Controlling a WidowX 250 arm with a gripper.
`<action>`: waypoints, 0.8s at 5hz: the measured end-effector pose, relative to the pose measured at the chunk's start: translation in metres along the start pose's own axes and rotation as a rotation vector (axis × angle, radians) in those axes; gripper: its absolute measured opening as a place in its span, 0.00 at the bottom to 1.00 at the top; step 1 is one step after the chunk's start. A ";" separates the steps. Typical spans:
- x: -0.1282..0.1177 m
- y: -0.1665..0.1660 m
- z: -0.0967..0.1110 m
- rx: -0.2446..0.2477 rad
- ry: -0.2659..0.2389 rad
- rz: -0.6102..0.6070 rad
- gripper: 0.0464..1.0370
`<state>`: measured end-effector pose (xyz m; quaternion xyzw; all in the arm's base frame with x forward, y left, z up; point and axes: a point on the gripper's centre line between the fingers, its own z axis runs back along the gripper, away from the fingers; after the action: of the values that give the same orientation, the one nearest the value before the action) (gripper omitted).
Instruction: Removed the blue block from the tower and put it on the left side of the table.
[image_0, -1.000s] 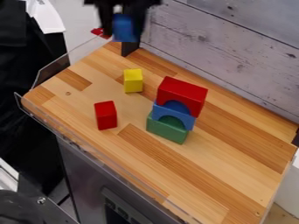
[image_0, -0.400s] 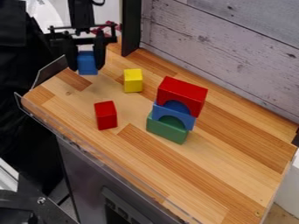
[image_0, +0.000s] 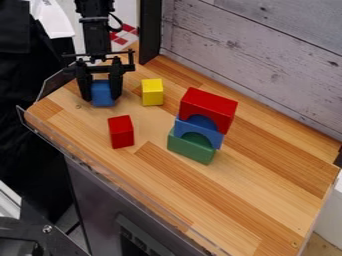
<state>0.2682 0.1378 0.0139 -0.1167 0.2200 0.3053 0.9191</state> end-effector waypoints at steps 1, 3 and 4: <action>0.001 -0.001 0.000 -0.005 -0.004 -0.011 0.59; -0.025 -0.016 0.057 -0.017 -0.196 -0.049 0.96; -0.056 -0.030 0.094 0.030 -0.269 -0.085 0.96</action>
<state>0.2772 0.1185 0.1254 -0.0700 0.0942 0.2756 0.9541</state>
